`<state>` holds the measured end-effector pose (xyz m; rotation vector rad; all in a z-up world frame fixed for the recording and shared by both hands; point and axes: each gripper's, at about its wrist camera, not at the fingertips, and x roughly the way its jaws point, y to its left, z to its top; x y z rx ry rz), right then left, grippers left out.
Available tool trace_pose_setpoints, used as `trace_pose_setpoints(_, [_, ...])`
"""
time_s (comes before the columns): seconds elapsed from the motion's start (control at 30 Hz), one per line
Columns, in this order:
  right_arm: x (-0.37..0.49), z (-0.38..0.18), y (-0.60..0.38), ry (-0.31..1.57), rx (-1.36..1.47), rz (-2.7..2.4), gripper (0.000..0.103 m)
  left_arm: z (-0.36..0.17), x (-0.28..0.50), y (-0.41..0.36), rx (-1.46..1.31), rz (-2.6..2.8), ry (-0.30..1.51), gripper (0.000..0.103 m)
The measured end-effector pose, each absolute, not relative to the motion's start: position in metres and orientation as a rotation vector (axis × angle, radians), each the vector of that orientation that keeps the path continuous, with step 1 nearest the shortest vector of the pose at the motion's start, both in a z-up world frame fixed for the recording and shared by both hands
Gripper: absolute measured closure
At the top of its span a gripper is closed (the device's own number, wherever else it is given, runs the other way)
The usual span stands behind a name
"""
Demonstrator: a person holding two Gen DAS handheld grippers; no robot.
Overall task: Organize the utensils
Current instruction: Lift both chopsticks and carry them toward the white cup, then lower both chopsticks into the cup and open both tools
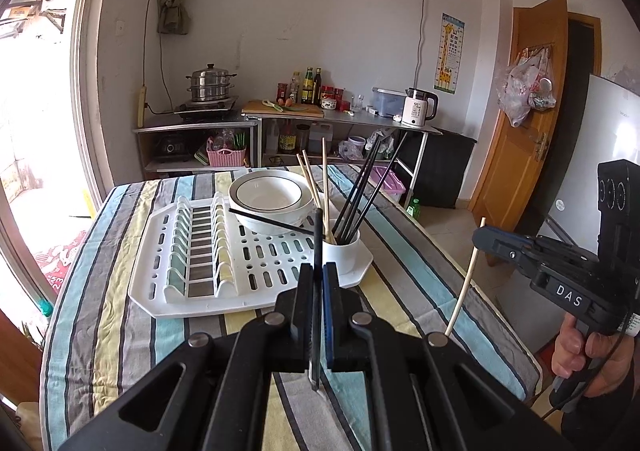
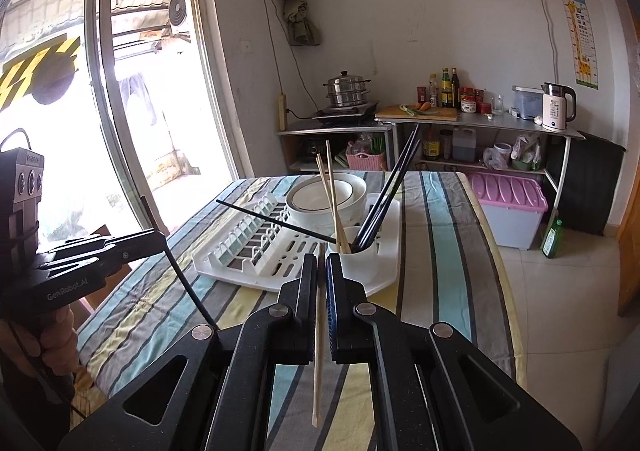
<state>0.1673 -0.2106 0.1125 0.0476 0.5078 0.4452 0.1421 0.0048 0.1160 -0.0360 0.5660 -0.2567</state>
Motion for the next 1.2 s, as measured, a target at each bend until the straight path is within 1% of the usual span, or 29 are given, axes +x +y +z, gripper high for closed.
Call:
trace_pose_setpoints(0.37, [0.206,0.138,-0.206,0.432,0.049,0.448,0.099,0.137,0.200,-0.023,-0.007,-0.299,0.583,0.098])
trace_pose_setpoints(0.83, [0.264,0.160,-0.203,0.346,0.066,0.434,0.099,0.183,0.254,-0.039,-0.023,-0.335,0.525,0.098])
trace_pose_setpoints(1.2, [0.294,0.155,-0.193,0.317,0.063,0.436,0.099,0.181,0.281,-0.047,-0.014,-0.359,0.523,0.098])
